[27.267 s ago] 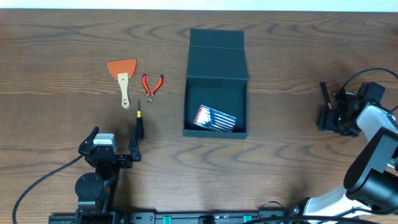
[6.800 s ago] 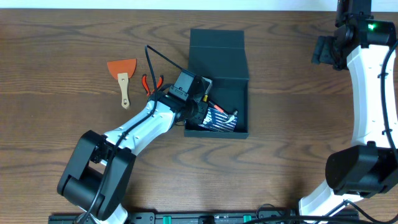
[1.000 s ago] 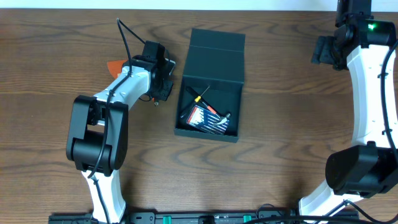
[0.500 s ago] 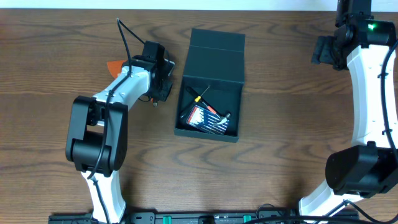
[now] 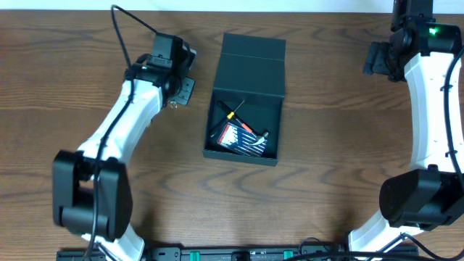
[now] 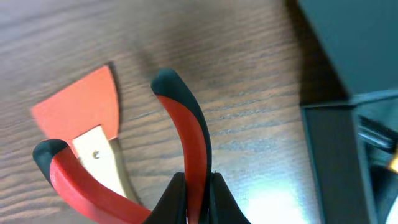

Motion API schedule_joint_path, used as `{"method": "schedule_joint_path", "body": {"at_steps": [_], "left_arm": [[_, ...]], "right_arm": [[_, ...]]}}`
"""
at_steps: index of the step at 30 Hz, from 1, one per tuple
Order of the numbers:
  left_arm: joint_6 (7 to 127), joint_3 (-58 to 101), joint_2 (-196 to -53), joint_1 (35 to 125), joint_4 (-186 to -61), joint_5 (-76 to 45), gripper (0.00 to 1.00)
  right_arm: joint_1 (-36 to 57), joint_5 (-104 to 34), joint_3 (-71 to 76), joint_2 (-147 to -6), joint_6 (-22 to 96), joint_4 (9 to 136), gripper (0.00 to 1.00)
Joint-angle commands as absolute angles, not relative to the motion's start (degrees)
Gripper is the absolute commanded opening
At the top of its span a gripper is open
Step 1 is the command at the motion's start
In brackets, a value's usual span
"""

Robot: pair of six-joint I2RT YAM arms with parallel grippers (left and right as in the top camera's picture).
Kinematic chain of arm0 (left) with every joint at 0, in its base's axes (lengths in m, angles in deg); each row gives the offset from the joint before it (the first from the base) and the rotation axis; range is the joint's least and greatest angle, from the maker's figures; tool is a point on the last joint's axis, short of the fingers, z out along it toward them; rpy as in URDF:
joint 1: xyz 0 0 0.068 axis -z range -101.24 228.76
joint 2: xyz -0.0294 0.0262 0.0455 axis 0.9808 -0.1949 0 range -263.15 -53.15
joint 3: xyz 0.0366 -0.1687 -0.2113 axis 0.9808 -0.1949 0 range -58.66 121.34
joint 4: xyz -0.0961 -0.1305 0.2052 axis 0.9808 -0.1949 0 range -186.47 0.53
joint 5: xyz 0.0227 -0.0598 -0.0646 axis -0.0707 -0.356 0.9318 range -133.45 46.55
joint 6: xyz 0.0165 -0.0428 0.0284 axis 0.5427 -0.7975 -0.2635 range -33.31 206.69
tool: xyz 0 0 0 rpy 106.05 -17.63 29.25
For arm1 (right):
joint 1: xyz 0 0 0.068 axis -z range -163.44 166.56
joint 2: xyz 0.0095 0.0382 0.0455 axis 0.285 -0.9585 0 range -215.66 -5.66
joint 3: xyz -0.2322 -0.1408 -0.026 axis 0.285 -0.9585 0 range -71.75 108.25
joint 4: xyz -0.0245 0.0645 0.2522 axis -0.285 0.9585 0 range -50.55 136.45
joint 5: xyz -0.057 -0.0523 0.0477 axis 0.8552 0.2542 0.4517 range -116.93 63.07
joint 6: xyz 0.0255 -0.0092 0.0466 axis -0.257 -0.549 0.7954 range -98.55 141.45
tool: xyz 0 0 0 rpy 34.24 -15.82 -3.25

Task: Pack container
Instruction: 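Lower the left gripper onto the red-handled pliers and grasp them, then carry the pliers with the left gripper and lower them into the box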

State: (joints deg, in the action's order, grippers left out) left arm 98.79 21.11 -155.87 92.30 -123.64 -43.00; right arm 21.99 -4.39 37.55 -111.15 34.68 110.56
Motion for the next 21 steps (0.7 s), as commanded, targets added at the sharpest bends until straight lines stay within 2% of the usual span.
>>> {"method": "schedule_joint_path", "body": {"at_steps": [1,9,21], "left_arm": [[98.0,21.8,-151.9,92.8,-125.1,-44.1,0.06],[98.3,21.8,-146.3,96.7,-128.7,-43.4,0.06],[99.1,21.8,-144.9,105.0,-131.7,-32.1,0.06]], "right_arm": [[22.1,-3.6,38.4,-110.9,35.1,110.6,0.99],[22.1,-3.6,38.4,-110.9,35.1,110.6,0.99],[22.1,-3.6,38.4,-110.9,35.1,110.6,0.99]]}}
